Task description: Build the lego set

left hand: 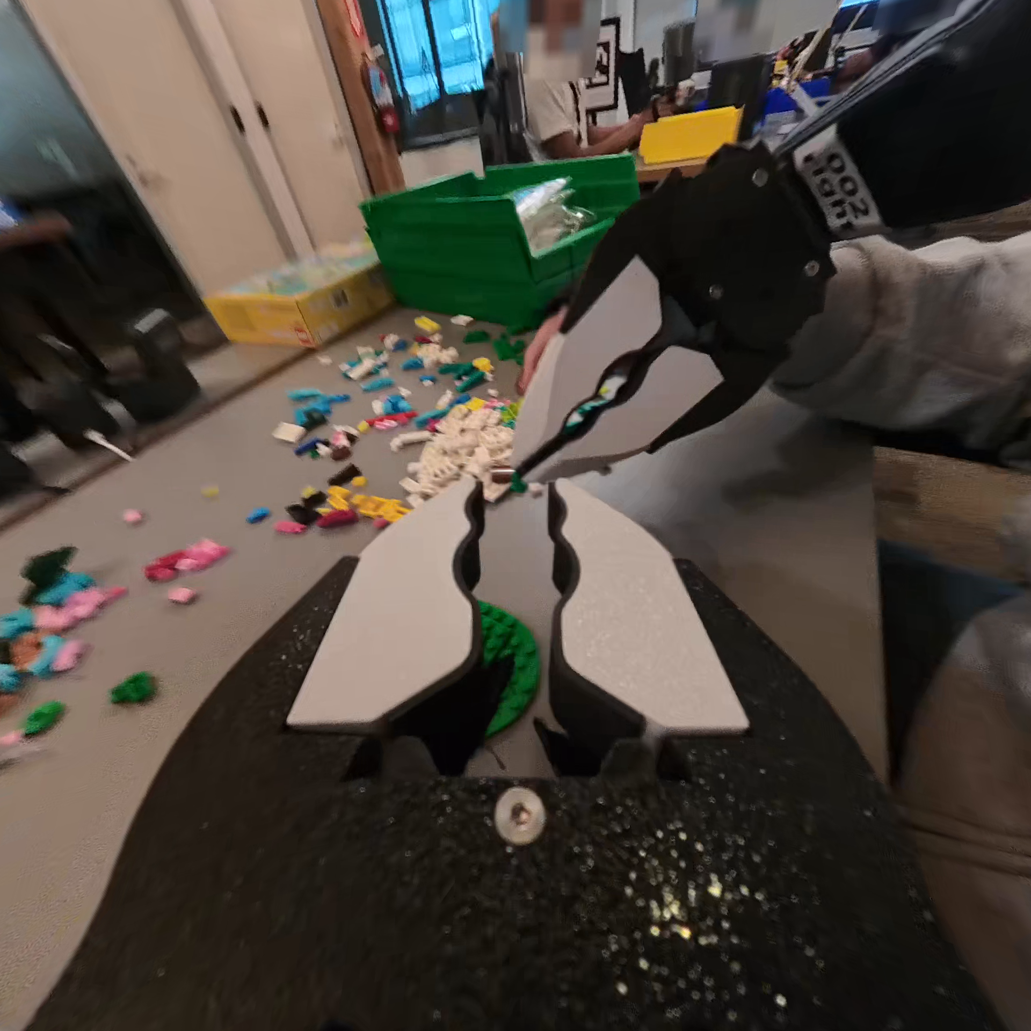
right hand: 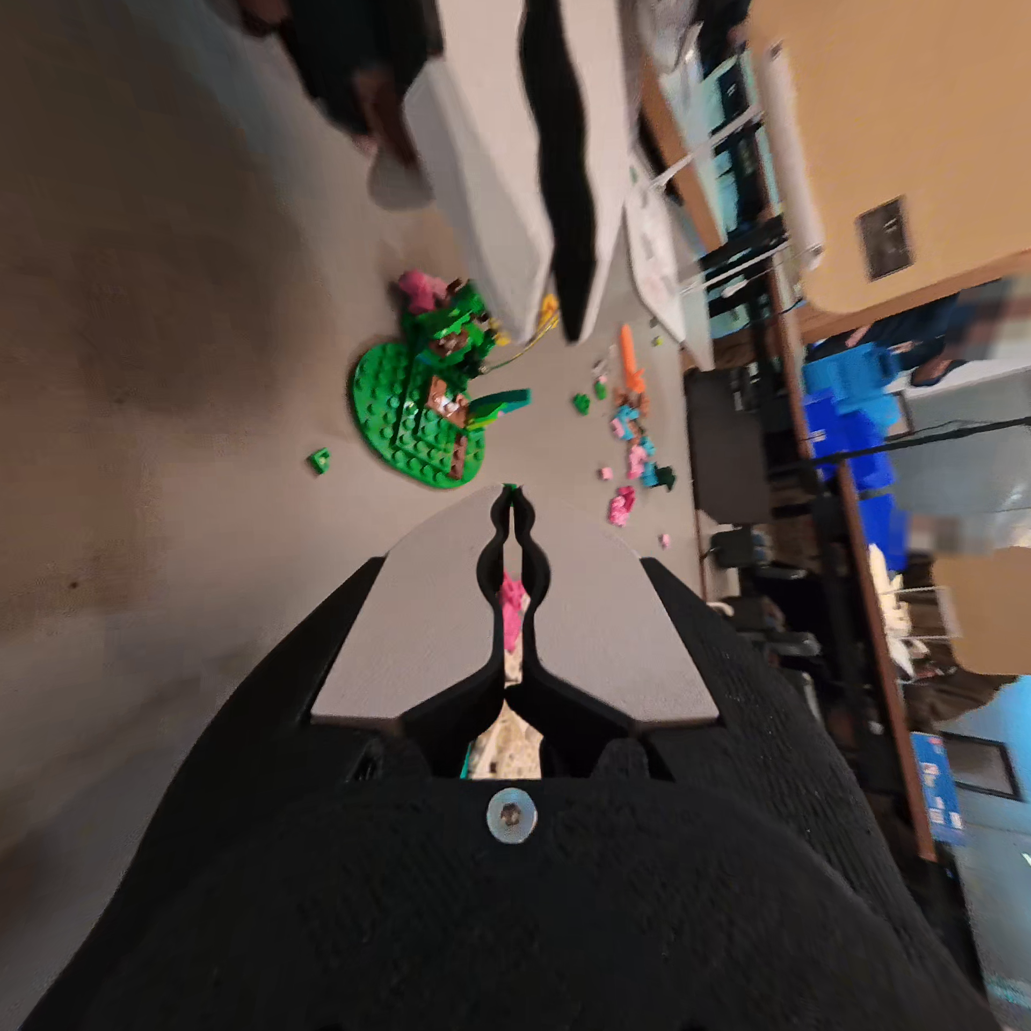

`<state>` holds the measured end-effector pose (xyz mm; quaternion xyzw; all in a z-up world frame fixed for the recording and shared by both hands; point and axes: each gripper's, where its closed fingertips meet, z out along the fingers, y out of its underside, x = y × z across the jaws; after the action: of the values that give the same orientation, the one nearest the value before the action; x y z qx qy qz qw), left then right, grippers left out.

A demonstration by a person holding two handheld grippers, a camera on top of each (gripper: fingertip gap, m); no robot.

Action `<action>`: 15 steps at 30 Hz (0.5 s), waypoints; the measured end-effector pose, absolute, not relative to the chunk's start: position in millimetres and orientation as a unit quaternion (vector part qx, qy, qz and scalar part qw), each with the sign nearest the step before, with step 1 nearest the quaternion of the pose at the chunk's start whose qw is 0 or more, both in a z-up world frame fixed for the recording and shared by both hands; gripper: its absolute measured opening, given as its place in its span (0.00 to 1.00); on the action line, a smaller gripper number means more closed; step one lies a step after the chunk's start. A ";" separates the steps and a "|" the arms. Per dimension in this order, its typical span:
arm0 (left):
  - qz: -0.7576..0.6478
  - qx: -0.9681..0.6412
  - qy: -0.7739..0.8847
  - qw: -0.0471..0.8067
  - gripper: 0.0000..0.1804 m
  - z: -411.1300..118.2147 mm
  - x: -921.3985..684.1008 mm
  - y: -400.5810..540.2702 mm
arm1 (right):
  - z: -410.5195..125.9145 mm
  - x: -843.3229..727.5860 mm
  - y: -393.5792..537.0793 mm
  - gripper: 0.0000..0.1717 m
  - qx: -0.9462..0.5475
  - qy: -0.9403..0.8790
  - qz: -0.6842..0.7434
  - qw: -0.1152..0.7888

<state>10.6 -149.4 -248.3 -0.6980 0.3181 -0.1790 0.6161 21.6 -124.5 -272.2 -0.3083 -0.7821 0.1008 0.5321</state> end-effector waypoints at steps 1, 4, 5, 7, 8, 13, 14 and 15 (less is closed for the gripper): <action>-0.198 -0.705 0.313 0.605 0.14 -250.6 15.6 -150.5 | -265.3 20.8 -126.6 0.00 -0.301 -0.774 0.106 0.546; -0.245 -0.704 0.296 0.597 0.15 -249.4 25.1 -153.9 | -249.9 19.5 -138.3 0.00 -0.277 -0.761 0.131 0.572; -0.255 -0.699 0.296 0.599 0.15 -248.0 26.8 -155.1 | -245.7 19.4 -142.6 0.00 -0.271 -0.758 0.141 0.577; -0.270 -0.687 0.305 0.602 0.14 -244.8 30.2 -159.1 | -239.2 19.3 -152.3 0.00 -0.264 -0.753 0.173 0.577; -0.269 -0.681 0.308 0.607 0.13 -243.2 30.5 -160.0 | -235.7 19.5 -156.5 0.00 -0.264 -0.749 0.192 0.576; -0.283 -0.657 0.318 0.622 0.05 -234.7 33.4 -166.8 | -224.1 21.4 -169.7 0.00 -0.261 -0.735 0.259 0.570; -0.291 -0.652 0.317 0.624 0.03 -232.3 33.8 -168.2 | -223.6 21.6 -170.7 0.00 -0.260 -0.735 0.263 0.568; -0.297 -0.648 0.315 0.626 0.03 -230.4 33.7 -169.2 | -223.3 21.6 -171.3 0.00 -0.259 -0.735 0.263 0.569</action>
<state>33.7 -169.2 -230.4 -0.6482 0.3155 -0.2969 0.6262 21.6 -171.3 -223.3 -0.2591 -0.7348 0.2634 0.5688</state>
